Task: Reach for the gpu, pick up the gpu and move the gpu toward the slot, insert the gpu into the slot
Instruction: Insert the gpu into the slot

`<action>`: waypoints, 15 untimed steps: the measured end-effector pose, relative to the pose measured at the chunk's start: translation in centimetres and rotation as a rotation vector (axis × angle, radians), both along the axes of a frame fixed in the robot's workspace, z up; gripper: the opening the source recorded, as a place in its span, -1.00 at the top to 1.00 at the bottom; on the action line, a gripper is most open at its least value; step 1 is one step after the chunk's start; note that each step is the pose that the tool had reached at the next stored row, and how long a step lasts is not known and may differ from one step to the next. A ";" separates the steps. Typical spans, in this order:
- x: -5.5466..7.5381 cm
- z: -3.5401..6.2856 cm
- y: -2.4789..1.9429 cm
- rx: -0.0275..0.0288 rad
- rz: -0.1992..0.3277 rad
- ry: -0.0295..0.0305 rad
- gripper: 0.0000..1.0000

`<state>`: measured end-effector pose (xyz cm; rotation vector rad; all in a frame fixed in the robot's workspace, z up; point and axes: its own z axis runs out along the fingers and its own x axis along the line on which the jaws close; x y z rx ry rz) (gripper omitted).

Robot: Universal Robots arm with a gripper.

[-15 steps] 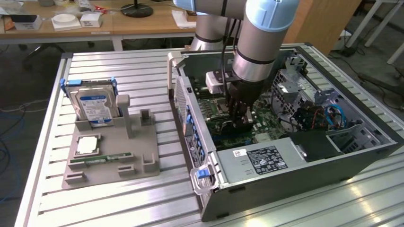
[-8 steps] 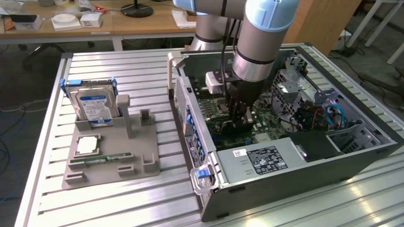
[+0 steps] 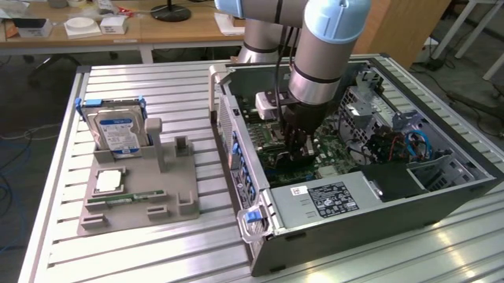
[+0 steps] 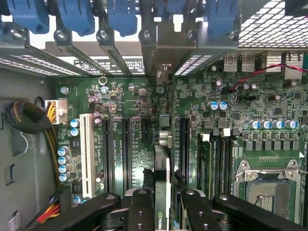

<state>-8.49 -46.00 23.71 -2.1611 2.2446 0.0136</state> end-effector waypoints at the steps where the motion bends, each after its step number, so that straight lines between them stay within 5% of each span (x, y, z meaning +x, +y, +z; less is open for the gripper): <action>1: 0.0 -0.01 0.01 0.0002 0.000 -0.0001 0.48; 12: 0.0 -0.02 0.01 0.0004 0.000 -0.0002 0.48; 15: 0.0 -0.04 0.02 0.0009 0.000 -0.0005 0.35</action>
